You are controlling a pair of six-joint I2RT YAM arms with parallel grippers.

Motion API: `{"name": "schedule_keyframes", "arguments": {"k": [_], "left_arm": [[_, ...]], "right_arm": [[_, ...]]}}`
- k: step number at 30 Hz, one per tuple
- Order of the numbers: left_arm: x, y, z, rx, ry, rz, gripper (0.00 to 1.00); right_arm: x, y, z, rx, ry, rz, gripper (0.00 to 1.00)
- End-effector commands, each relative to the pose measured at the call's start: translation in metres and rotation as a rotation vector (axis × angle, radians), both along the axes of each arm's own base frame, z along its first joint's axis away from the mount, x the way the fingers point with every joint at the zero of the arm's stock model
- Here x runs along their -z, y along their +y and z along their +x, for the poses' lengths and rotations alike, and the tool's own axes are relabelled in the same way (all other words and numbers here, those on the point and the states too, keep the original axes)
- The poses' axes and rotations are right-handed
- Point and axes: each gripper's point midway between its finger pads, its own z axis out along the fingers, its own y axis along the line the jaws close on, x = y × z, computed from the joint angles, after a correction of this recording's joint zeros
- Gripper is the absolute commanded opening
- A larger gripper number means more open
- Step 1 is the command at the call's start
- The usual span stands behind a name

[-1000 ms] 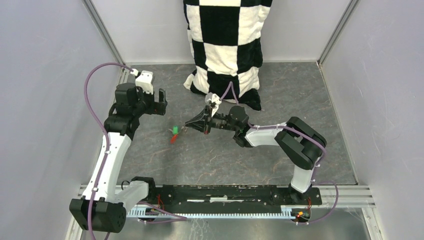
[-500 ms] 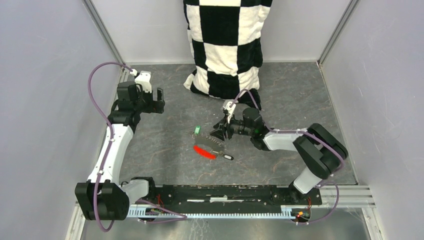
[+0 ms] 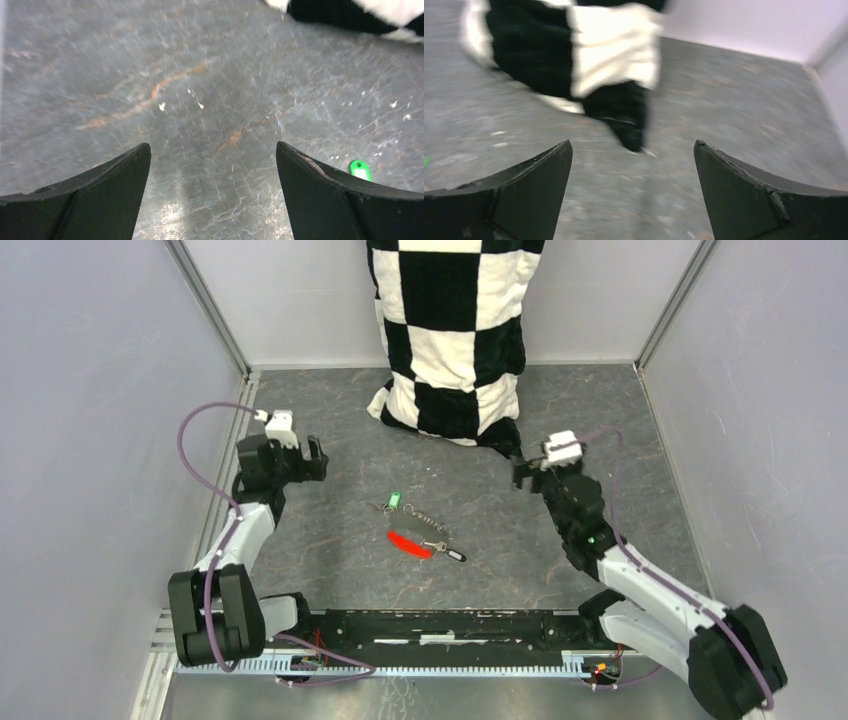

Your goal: Put the keys on the keyring

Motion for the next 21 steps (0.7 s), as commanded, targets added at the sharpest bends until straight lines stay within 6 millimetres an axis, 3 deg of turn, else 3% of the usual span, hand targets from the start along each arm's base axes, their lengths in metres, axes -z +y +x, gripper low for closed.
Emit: {"name": "schedule_keyframes", "arguments": {"k": [1,6,9,13,15,21], "left_arm": [[-0.005,-0.008,0.019,0.041,-0.229,-0.034,1.00],[0.027,-0.013,0.017,0.074,-0.254,-0.036,1.00],[0.018,-0.023,0.009,0.113,-0.363,-0.076,1.00],[0.029,-0.025,-0.009,0.116,-0.450,-0.058,1.00],[0.030,-0.020,-0.017,0.067,-0.483,-0.068,1.00],[0.039,-0.014,-0.015,0.024,-0.478,-0.068,1.00]], "right_arm": [[0.024,-0.107,-0.014,0.471,-0.067,-0.032,0.98],[0.070,-0.169,-0.026,0.671,0.005,-0.043,0.98],[0.090,-0.190,-0.035,0.716,0.006,-0.032,0.98],[0.100,-0.194,-0.036,0.694,-0.005,-0.085,0.98],[0.115,-0.199,-0.045,0.702,0.016,-0.129,0.98],[0.115,-0.190,-0.039,0.630,-0.027,-0.153,0.98]]}}
